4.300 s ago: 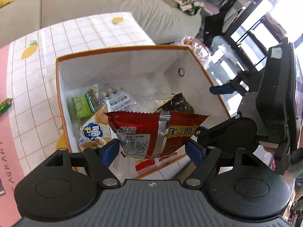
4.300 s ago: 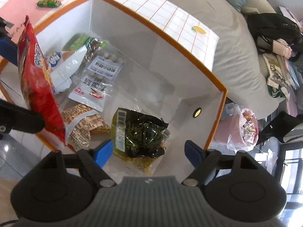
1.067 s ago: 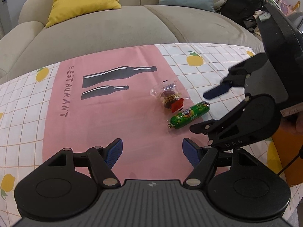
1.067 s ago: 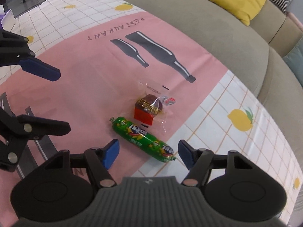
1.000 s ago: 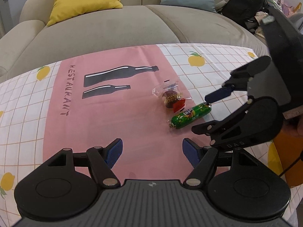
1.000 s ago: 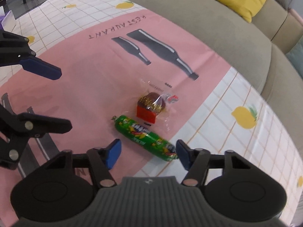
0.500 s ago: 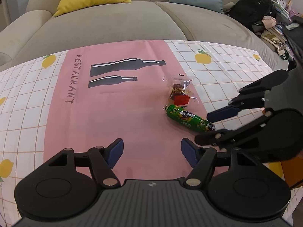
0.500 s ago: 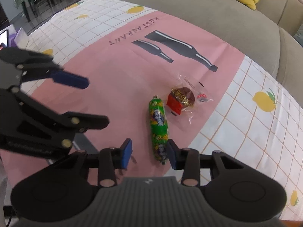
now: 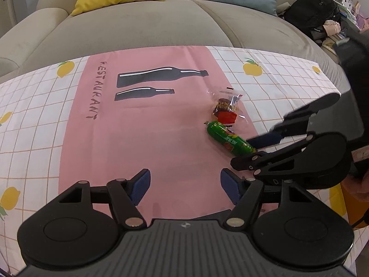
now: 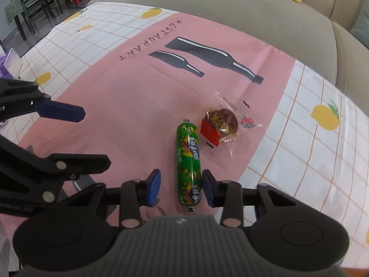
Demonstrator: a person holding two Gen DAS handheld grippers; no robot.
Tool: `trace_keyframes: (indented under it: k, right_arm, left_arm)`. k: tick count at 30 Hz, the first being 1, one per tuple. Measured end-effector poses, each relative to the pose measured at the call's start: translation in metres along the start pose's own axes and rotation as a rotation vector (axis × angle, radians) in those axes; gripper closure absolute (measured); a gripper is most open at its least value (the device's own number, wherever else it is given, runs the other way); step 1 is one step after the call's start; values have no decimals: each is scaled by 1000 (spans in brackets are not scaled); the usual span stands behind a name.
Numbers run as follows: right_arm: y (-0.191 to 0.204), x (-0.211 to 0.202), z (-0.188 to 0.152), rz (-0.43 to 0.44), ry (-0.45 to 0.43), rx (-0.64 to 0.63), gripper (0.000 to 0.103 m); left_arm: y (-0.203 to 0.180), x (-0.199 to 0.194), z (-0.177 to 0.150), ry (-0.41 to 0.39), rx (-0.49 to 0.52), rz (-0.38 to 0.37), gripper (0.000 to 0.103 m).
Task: Organize snacks
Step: 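Grasp the wrapped candy with the left tool while the right tool grasps the green sausage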
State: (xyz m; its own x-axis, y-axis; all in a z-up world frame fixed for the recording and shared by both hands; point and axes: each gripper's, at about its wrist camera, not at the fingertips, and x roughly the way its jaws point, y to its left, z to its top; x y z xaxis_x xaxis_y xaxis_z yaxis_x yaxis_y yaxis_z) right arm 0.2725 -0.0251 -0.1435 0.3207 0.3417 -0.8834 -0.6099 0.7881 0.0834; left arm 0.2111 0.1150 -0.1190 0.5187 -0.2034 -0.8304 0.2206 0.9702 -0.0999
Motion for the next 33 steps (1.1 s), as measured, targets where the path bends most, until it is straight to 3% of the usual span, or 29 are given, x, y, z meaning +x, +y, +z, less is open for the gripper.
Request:
trace_keyframes:
  k: [2,7,16,19,22,26,29,31,33]
  right_arm:
    - [0,3,-3,-9,0,10,81]
    - [1,-3,-13,-23,36,17,82]
    - [-53,-14,-29,-219,90,243,82]
    - [-69,-14,-28,-209,83,312,82]
    - [-70,-12,-26,-214,70,292,81]
    - [-68,-7,-22,-207,45,250,80]
    - [-72,-3,-16,-190,33,238,70]
    - [-73,-3,-14,-189,24,229,70]
    - [-74,-2,-13,-189,13,223,69]
  left_arm:
    - [-1,0,0,-2,-10,-12,21]
    - [-2,-2,4,-26,-61,-65,22]
    - [-31,17,29,-88,-76,-96,23]
    - [-32,28,38,-113,-151,-121,23]
    - [-33,41,48,-130,-221,-89,23]
    - [-38,58,56,-120,-240,-76,23]
    - [-40,66,59,-112,-251,-63,23]
    - [-40,71,61,-101,-261,-57,23]
    - [-39,76,62,-87,-267,-55,30]
